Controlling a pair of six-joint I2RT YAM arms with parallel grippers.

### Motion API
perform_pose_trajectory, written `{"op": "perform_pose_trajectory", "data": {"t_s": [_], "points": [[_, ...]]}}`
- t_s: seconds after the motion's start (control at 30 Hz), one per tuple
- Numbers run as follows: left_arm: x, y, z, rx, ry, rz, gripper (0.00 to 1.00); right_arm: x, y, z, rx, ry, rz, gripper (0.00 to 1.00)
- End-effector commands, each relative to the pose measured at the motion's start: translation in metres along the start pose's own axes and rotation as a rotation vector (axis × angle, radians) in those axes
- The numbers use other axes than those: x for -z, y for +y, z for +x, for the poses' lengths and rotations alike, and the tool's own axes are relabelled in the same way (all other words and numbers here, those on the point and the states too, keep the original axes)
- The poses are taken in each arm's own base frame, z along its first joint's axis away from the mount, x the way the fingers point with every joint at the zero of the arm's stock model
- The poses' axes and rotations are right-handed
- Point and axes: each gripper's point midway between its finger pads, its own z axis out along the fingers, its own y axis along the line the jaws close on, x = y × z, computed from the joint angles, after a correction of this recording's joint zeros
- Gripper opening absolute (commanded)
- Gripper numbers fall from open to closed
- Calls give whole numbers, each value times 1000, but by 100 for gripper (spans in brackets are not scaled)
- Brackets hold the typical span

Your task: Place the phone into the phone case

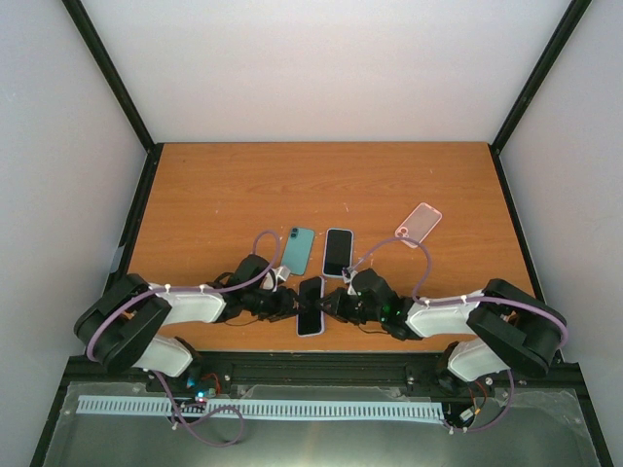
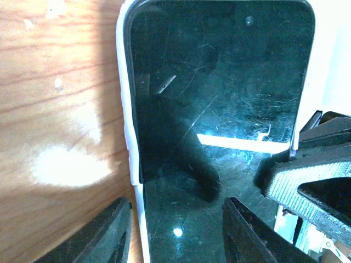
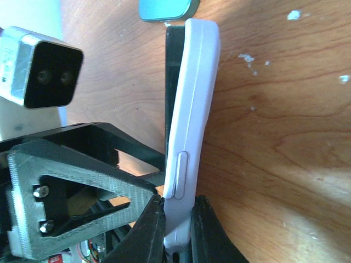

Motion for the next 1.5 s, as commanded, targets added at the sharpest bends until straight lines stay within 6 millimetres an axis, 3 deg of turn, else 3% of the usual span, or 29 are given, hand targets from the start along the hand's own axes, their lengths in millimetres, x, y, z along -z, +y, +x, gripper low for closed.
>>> {"op": "perform_pose_trajectory", "data": {"t_s": [0.0,0.13,0.27,0.5,0.63,0.73,0.87,1.1,1.2,1.37,1.47], "points": [[7,-8,-7,-11,-38,3,47,2,11,-12,80,-47,4,3],[17,-20,-14,-20,-64,33,56,8,16,-15,114,-71,-6,3],[36,-38,-22,-32,-93,129,58,23,41,-20,170,-108,-88,3],[90,-98,-29,-218,-197,360,75,83,102,-29,288,-247,-342,3],[111,-134,-21,-353,-186,484,74,114,131,-27,340,-301,-481,3],[123,-151,-15,-422,-188,558,68,128,145,-24,360,-317,-568,3],[129,-161,-9,-465,-179,629,57,128,153,-21,369,-295,-597,3],[127,-159,-3,-491,-155,662,17,120,151,-16,367,-250,-595,5],[127,-158,1,-527,-144,656,9,120,149,-17,384,-251,-558,13],[127,-160,9,-622,-101,644,1,124,147,-30,433,-286,-410,42],[132,-165,16,-675,-71,661,0,132,150,-38,425,-311,-360,49]]}}
